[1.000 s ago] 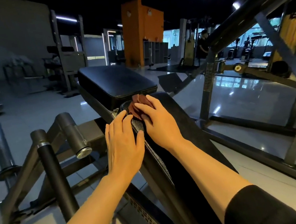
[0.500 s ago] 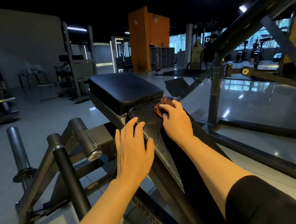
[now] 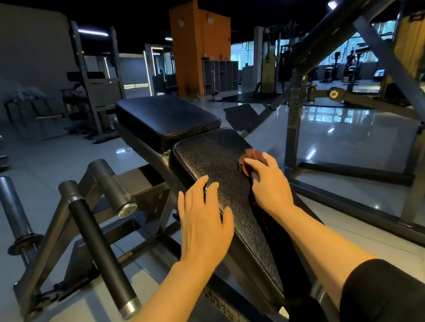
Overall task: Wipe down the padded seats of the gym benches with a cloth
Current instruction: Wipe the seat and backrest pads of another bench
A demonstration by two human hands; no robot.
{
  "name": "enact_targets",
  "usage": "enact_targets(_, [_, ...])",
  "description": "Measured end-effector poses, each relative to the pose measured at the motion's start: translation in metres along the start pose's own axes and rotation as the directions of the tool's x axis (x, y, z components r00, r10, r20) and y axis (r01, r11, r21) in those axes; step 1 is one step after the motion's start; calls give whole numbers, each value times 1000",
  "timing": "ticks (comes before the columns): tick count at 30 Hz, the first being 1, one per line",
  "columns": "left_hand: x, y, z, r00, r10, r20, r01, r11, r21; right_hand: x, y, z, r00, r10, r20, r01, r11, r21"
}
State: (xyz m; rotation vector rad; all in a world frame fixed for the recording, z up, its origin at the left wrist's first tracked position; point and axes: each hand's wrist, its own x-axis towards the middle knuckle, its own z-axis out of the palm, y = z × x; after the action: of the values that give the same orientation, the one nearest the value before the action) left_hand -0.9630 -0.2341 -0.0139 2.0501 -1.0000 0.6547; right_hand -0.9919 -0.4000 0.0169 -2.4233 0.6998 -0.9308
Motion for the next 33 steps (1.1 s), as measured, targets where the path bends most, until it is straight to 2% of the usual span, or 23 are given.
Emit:
enact_targets(2, [-9, 5, 3, 1000, -4, 15, 4, 1000, -1, -12, 0, 0, 999, 45, -29, -45, 999, 11])
enact_targets(3, [-12, 7, 3, 1000, -8, 18, 8, 1000, -4, -19, -7, 1, 999, 16, -28, -15, 1000, 13])
enact_targets(7, [-27, 18, 6, 1000, -14, 25, 15, 1000, -26, -53, -32, 4, 960, -272, 64, 271, 962, 26])
enact_targets(9, [-39, 22, 7, 999, -3, 47, 5, 999, -38, -69, -18, 2, 953, -292, 79, 294, 956, -14])
enact_targets(11, [-54, 24, 9, 997, 23, 78, -19, 999, -44, -81, 6, -4, 986, -165, 35, 166, 985, -40])
enact_targets(13, [-69, 24, 9, 993, 43, 107, -36, 997, -61, -91, 30, -12, 998, 48, -36, -48, 999, -19])
enact_targets(15, [-80, 24, 8, 988, 52, 148, -40, 996, -81, -100, 42, -20, 965, 249, -85, -249, 968, 18])
enact_targets(16, [-85, 24, 6, 985, 57, 166, -43, 995, -87, -105, 42, -22, 948, 304, -97, -304, 953, 21])
enact_targets(18, [-90, 24, 5, 980, 58, 192, -41, 995, -92, -117, 27, -20, 952, 281, -119, -282, 959, 9])
enact_targets(22, [-100, 30, 4, 969, 35, 245, 2, 989, -145, -149, -10, -2, 997, -17, -80, 17, 1000, 3])
enact_targets(24, [-109, 32, 4, 960, 34, 278, 15, 985, -173, -166, -5, 1, 996, -77, -52, 76, 997, -17])
enact_targets(26, [-122, 32, 5, 947, 64, 316, -7, 984, -178, -185, 10, -3, 998, -31, -56, 30, 999, -28])
enact_targets(28, [-134, 35, 7, 928, 92, 362, -21, 980, -196, -207, 24, -12, 992, 101, -80, -104, 994, -33])
enact_targets(33, [-158, 44, 8, 867, 199, 457, -79, 960, -269, -251, 45, -42, 921, 381, -83, -389, 911, -133])
